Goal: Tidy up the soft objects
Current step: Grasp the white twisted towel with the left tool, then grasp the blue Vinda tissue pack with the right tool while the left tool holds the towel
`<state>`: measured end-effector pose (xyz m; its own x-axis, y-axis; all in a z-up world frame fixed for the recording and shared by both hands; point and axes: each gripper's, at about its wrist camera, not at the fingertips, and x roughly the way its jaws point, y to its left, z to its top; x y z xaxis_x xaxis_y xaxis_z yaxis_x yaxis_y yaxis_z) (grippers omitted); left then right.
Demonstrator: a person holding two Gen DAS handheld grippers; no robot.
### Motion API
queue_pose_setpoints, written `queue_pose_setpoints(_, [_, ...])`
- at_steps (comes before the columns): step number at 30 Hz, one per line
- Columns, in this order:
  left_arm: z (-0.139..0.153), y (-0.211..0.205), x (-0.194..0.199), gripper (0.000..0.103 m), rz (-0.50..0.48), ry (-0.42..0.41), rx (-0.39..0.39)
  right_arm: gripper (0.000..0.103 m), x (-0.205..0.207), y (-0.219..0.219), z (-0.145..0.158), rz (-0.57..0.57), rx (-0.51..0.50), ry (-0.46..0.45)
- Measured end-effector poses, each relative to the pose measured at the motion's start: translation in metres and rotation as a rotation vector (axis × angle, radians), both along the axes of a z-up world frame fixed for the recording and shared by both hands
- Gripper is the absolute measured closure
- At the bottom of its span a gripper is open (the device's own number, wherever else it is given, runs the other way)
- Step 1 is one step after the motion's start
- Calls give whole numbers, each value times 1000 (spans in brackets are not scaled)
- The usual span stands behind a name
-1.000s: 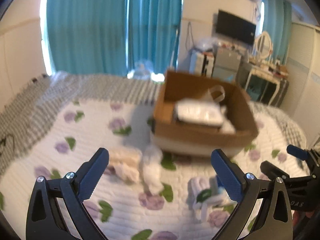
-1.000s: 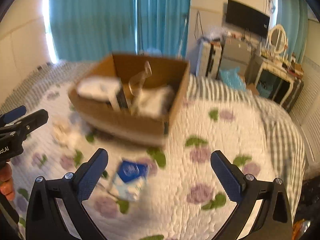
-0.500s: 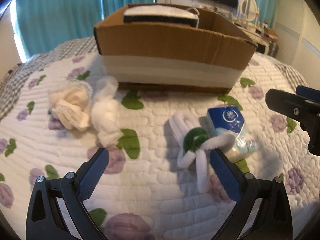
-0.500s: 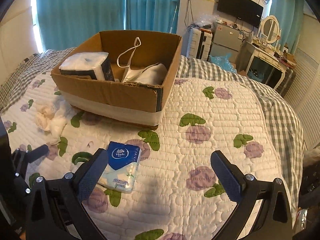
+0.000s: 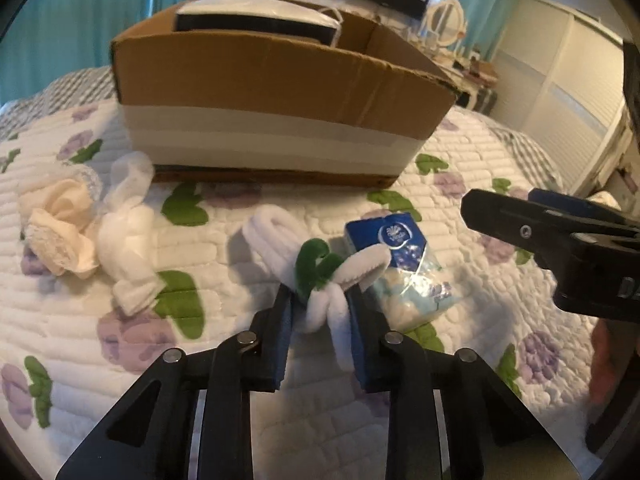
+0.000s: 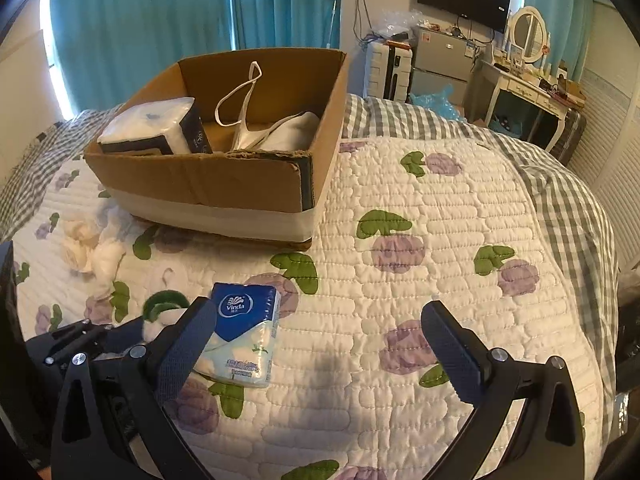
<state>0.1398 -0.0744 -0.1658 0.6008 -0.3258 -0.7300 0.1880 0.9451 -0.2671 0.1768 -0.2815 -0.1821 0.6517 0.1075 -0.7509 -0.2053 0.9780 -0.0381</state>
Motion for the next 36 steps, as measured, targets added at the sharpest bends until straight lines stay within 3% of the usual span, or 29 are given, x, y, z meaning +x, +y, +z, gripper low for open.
queue_pose_setpoints(3, [8,11,-7,79,1,-18,9,0,-1,4,-1,14,3,0])
queue_pose_setpoints(10, [23,27,-16,79,26,-64,119,0,-1,23,-14,75,-10,34])
queue_pose_setpoints(15, [27,41,-16,79,54,-80,123,0,-2,39,-30,130,-34,81])
queue_pose_setpoints(21, [25,46,-16,79,69,-67,132,21,1,51,-47,170,-45,146])
queue_pose_setpoints(23, [24,51,-19,79,69,-58,135,37,1,54,-51,183,-59,156])
queue_pose_setpoints(25, [25,52,-23,79,69,-58,138,45,-1,57,-53,195,-75,158])
queue_pose_setpoints(36, [46,54,-46,79,53,-76,154,47,-25,68,-22,235,-98,32])
